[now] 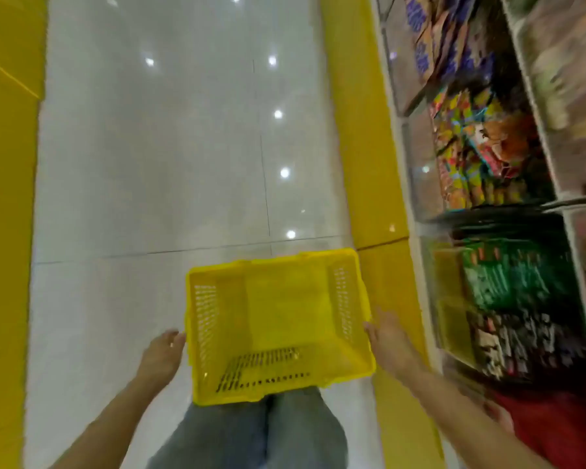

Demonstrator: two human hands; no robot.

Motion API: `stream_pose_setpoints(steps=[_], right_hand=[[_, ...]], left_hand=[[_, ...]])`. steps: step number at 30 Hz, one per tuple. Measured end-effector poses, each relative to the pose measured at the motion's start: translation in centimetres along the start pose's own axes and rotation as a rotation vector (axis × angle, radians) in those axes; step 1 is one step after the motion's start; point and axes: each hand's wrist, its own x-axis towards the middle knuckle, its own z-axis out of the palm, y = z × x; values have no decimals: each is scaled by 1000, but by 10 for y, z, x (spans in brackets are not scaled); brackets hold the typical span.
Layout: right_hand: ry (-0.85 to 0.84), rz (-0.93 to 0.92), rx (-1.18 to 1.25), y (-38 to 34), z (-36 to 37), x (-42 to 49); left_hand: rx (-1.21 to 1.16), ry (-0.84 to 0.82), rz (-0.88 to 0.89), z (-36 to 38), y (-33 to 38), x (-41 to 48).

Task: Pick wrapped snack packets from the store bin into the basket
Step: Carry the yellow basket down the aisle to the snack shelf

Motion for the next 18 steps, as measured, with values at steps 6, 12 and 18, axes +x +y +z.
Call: stream_pose_setpoints(steps=[6,12,18], right_hand=[[77,267,139,19,73,87],[104,482,452,40,102,138],[56,456,539,42,83,130]], left_hand=[[-75,-50,-209,64,-59,78],[-306,-63,-241,91,-71,103],[-346,-68,-264,70,-65,104]])
